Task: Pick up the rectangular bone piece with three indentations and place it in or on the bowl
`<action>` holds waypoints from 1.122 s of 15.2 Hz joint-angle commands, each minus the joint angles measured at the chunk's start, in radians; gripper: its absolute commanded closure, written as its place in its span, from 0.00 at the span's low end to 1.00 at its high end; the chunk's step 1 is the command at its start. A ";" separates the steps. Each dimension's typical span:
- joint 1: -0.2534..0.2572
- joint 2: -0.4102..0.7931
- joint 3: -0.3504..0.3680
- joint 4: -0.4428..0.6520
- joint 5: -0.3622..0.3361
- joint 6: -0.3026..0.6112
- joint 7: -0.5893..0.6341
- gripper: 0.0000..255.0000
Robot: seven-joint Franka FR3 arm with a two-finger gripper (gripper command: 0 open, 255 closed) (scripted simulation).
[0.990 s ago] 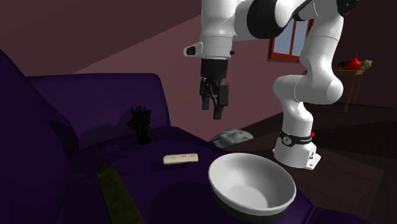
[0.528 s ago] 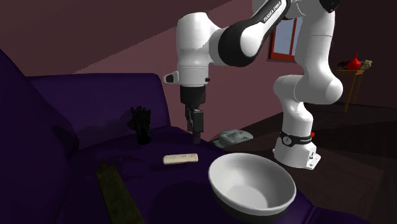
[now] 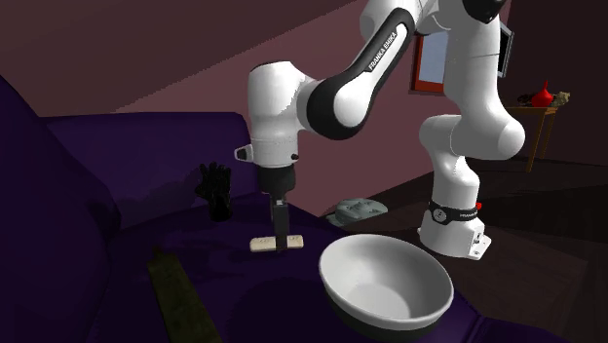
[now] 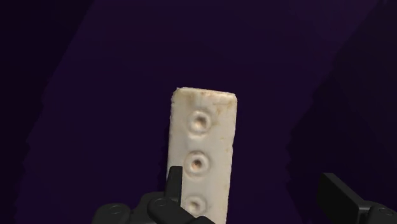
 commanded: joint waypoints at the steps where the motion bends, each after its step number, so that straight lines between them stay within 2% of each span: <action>1: 0.000 0.019 0.000 -0.005 0.001 0.024 0.000 0.00; 3: 0.000 0.044 0.001 -0.013 0.003 0.057 -0.002 0.00; 11: 0.000 0.044 0.001 -0.013 0.003 0.057 -0.002 0.00; 12: 0.000 0.044 0.001 -0.013 0.003 0.057 -0.002 1.00; 17: 0.001 0.042 0.001 -0.014 0.003 0.057 0.000 1.00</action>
